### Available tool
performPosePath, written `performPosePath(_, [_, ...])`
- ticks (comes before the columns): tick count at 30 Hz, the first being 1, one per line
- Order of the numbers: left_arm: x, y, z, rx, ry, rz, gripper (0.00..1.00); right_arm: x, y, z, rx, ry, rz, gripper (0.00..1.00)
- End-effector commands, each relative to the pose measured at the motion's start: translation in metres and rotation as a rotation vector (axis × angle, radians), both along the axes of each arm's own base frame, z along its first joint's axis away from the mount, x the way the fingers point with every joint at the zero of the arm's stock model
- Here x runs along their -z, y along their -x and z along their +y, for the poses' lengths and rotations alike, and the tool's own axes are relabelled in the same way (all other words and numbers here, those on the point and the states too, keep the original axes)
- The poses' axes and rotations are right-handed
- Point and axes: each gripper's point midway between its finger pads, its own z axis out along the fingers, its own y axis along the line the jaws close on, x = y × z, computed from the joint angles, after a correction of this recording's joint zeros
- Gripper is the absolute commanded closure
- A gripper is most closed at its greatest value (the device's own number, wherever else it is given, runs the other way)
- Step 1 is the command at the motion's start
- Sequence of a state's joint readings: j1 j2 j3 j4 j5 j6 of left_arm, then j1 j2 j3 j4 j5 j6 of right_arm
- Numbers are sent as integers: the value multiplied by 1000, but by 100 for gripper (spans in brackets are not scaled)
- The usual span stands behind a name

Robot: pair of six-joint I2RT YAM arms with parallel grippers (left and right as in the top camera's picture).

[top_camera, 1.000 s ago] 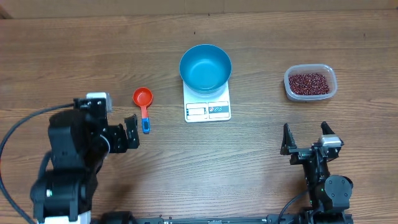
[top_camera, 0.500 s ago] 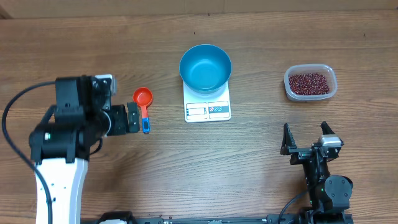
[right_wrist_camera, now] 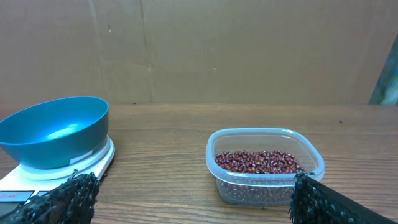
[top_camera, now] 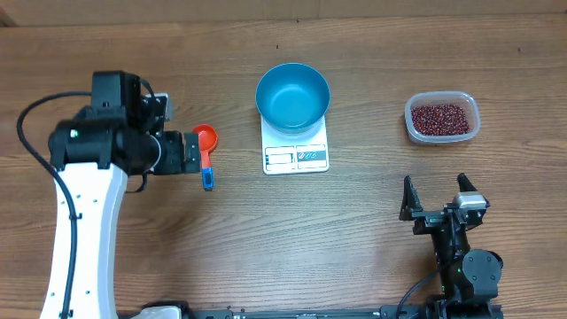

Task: Scoop item into bowl and weigh 150g on scale
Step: 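Move the left gripper forward over the red scoop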

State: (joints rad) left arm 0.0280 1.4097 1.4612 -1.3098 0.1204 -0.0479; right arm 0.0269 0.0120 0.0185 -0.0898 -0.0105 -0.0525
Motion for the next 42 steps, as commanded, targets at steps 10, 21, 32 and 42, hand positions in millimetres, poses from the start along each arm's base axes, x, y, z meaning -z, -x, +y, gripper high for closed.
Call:
performPosePath(10, [-9, -14, -12, 62, -1, 12, 0, 2, 0, 0, 3, 2, -4, 0])
performPosePath(21, [-7, -20, -12, 62, 0, 2, 0, 2, 0, 0, 3, 2, -4, 0])
performPosePath(32, [-4, -21, -12, 62, -1, 8, 0, 2, 0, 0, 3, 2, -4, 0])
performPosePath(42, [12, -24, -12, 62, 0, 59, 0, 2, 0, 0, 3, 2, -4, 0])
